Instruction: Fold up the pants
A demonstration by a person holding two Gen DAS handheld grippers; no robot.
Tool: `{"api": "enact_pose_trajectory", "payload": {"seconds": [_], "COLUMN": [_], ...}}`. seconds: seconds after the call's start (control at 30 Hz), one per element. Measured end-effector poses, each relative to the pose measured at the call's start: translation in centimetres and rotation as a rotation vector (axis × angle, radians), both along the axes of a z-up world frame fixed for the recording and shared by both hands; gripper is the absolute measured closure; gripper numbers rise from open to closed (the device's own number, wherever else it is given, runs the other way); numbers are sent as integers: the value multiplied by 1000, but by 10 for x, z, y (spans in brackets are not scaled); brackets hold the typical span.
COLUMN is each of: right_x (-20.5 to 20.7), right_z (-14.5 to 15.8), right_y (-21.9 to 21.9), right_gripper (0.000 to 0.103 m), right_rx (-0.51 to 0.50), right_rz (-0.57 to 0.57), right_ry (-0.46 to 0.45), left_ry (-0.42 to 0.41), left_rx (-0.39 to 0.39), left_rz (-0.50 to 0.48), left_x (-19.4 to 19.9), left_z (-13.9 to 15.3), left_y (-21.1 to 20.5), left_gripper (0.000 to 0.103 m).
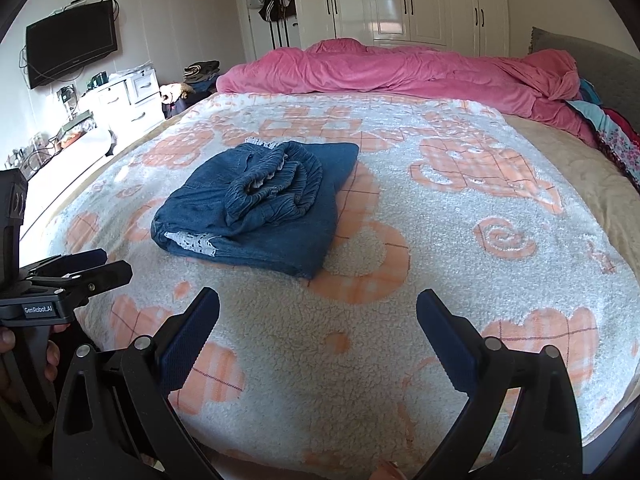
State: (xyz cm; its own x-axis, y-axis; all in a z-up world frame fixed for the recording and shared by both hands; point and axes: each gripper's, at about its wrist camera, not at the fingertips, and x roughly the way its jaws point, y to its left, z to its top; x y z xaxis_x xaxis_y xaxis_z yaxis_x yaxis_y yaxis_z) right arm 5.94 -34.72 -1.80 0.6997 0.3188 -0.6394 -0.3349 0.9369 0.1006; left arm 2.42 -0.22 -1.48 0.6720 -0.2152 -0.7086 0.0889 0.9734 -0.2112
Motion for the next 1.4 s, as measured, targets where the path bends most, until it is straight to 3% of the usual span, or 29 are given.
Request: {"api": "enact_pose_trajectory", "payload": {"seconds": [1.4], "right_x": [3], "right_z": [-4], "right_y": [0], "right_gripper": [5], "right_rx": [-6], "right_rz": [-3], "right_ry": [20], "left_ry": [8], "left_rx": [23], "left_rz": [27], "left_x": [0], "left_z": [2], "left_y": [2], "left_gripper": [9]}}
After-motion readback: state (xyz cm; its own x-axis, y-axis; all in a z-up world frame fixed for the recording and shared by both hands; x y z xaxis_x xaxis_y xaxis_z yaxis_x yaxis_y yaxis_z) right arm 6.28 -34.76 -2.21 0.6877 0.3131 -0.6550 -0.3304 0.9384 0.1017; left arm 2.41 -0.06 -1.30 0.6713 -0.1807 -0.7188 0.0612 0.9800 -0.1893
